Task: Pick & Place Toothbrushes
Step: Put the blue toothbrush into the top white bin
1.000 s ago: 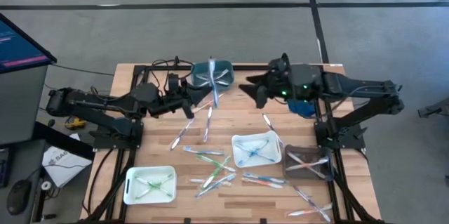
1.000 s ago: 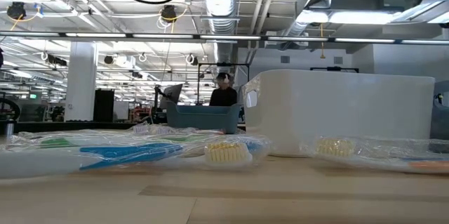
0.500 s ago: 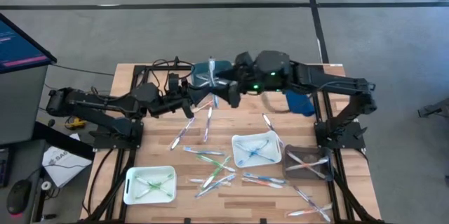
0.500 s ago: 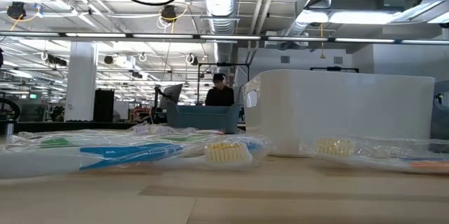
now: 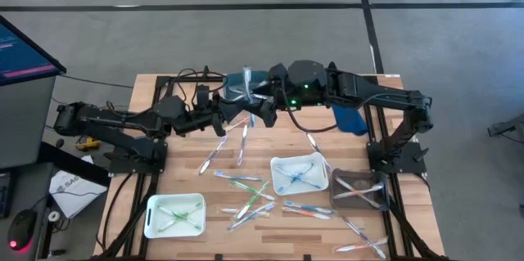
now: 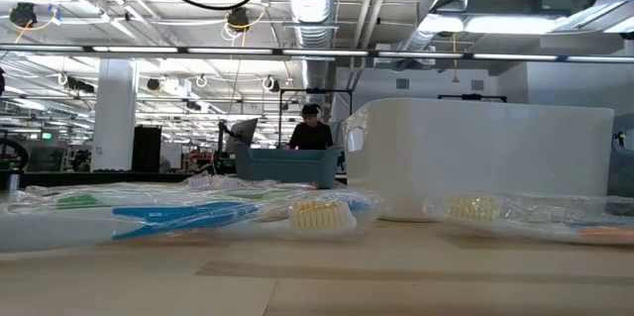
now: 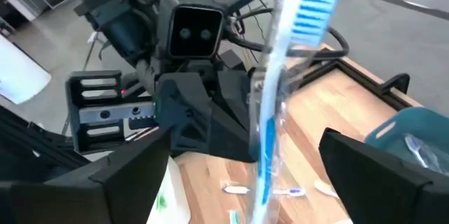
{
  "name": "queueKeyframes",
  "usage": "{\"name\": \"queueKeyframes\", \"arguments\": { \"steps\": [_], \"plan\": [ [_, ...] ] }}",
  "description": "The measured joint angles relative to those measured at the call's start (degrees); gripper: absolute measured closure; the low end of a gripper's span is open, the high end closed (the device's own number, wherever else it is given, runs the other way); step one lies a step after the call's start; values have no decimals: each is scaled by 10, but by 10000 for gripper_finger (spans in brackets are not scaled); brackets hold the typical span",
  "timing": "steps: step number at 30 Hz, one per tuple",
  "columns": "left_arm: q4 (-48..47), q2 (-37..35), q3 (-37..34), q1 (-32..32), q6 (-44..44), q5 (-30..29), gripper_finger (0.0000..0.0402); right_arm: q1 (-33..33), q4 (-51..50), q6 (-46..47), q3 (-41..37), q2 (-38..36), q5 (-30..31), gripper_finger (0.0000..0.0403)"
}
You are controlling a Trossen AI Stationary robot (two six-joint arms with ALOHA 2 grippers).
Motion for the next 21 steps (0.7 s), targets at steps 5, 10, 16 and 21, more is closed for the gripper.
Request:
{"name": "queueKeyframes", "arguments": {
  "steps": [5,10,16,21],
  "plan": [
    [0,0,0,6,0,-1,401,0,3,2,0,0,15,86],
    [-1,0,0,12,0,-1,401,0,5,2,-2,16,29,106],
    [-4,0,0,12,0,-1,401,0,18,2,0,24,29,110],
    [-10,0,0,12,0,1,401,0,22,14,0,23,31,110]
  ]
}}
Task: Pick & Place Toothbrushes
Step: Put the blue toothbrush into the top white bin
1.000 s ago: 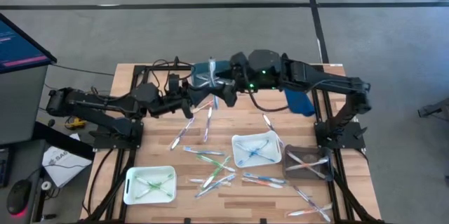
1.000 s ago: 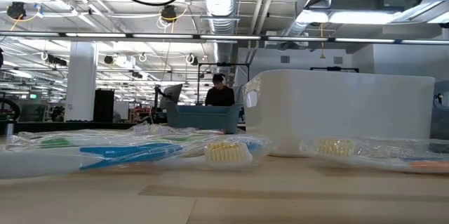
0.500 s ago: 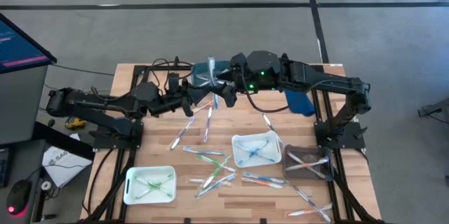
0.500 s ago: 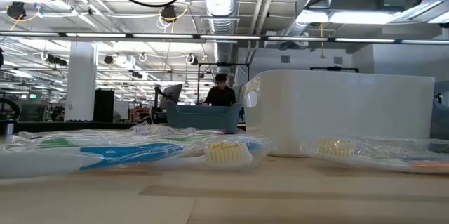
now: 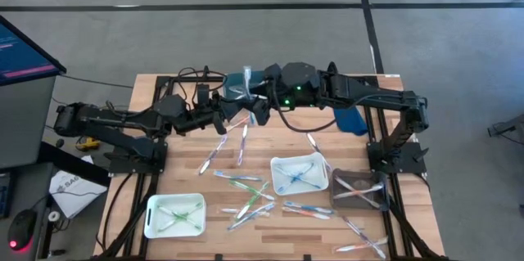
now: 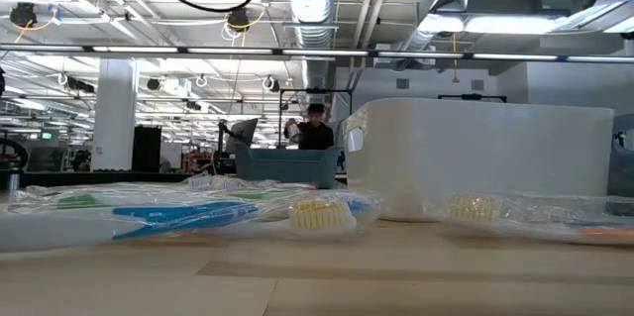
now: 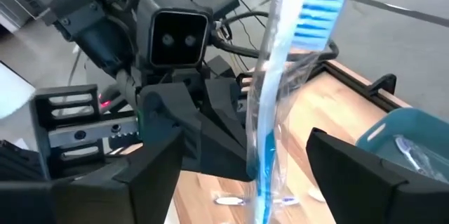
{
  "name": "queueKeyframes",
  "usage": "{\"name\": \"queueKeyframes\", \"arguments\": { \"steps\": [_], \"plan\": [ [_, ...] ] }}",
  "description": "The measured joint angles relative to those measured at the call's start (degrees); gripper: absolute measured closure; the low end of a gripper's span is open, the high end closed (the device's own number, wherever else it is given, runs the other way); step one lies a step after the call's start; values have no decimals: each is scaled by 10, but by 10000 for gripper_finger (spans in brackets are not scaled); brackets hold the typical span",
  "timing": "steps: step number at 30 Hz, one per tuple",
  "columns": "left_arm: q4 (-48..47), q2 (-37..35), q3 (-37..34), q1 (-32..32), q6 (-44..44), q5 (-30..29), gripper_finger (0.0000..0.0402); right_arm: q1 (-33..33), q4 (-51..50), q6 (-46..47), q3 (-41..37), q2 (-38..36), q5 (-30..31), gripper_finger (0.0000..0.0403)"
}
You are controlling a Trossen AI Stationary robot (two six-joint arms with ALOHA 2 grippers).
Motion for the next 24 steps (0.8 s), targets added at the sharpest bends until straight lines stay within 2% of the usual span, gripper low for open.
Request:
{"name": "queueKeyframes", "arguments": {
  "steps": [7,13,18,24],
  "plan": [
    [0,0,0,0,0,1,401,-1,0,1,0,0,0,122],
    [0,0,0,0,0,2,401,1,2,-1,0,0,0,154],
    [0,0,0,0,0,4,401,1,3,-1,0,0,0,207],
    [-1,0,0,-1,-1,10,402,1,3,-1,0,0,0,293]
  ]
}}
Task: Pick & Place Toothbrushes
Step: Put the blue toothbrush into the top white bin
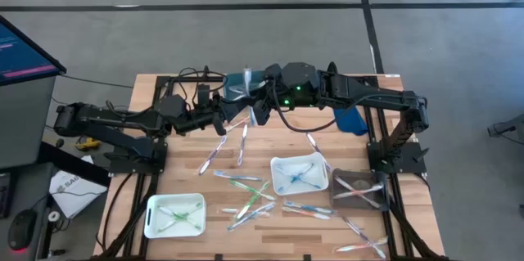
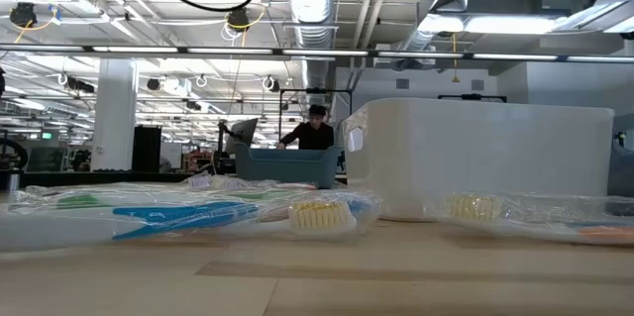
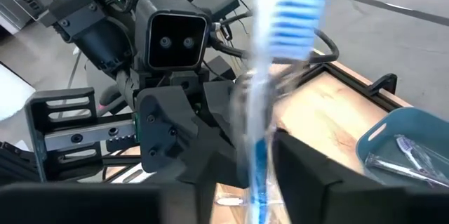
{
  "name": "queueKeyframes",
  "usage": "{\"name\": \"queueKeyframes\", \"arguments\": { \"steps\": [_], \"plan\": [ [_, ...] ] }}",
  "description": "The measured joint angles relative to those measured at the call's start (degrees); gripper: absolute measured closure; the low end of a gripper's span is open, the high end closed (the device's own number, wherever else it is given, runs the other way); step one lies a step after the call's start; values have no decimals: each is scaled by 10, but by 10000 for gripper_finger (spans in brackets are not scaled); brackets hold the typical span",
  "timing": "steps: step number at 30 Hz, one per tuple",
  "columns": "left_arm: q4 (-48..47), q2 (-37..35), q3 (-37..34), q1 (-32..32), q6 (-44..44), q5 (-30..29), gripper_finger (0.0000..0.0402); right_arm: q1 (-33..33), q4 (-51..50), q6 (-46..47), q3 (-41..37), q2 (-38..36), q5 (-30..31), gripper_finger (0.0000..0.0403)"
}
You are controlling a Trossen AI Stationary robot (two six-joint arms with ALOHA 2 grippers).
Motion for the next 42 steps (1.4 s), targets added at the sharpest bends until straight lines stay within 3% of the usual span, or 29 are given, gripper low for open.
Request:
{"name": "queueKeyframes", "arguments": {
  "steps": [6,13,17,34,42],
  "plan": [
    [0,0,0,-8,0,0,400,0,-3,-1,0,0,-6,383],
    [-3,0,0,-9,3,55,400,0,-17,5,0,0,-14,367],
    [-4,0,0,-9,41,112,392,1,-30,5,0,-1,-23,387],
    [-29,0,0,-11,14,195,170,5,-47,-11,0,-1,-11,387],
    [-83,0,0,-14,11,193,121,7,-92,-11,0,-4,-15,386]
  ]
}}
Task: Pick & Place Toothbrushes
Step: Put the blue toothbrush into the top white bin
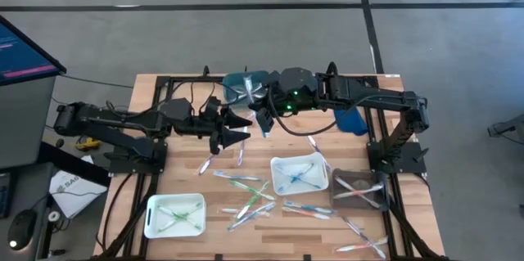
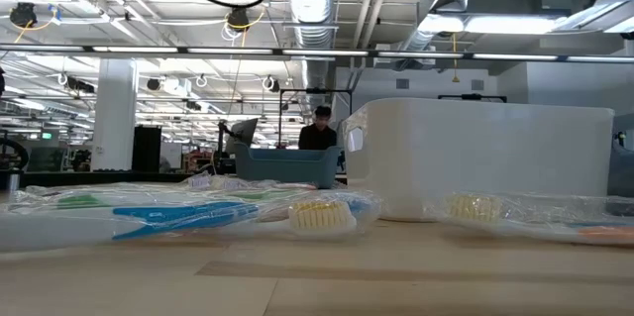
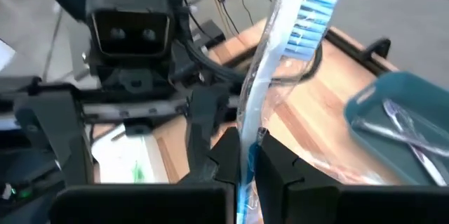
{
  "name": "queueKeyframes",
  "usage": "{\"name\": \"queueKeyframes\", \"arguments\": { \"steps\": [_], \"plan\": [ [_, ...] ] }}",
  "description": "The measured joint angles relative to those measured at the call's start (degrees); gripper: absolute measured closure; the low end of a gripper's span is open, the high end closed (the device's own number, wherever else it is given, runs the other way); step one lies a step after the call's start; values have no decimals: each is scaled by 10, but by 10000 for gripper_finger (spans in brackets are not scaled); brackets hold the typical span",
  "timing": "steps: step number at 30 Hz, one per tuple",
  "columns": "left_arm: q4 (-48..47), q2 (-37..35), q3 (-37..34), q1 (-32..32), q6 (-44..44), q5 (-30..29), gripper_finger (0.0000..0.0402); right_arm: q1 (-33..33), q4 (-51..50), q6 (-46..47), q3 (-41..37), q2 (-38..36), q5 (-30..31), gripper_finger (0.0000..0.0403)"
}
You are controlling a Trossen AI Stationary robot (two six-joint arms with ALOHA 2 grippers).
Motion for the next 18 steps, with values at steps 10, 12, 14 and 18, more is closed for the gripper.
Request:
{"name": "queueKeyframes", "arguments": {
  "steps": [10,12,14,18],
  "plan": [
    [-49,0,0,-19,0,-8,119,42,-199,-28,0,-16,-2,386],
    [-50,2,0,-24,-1,-24,119,59,-243,-43,0,-15,-3,386],
    [-50,2,0,-28,-11,-47,119,76,-282,-58,0,-11,-2,386],
    [-50,2,0,-32,-42,-76,119,111,-328,-91,-5,-8,-3,386]
  ]
}}
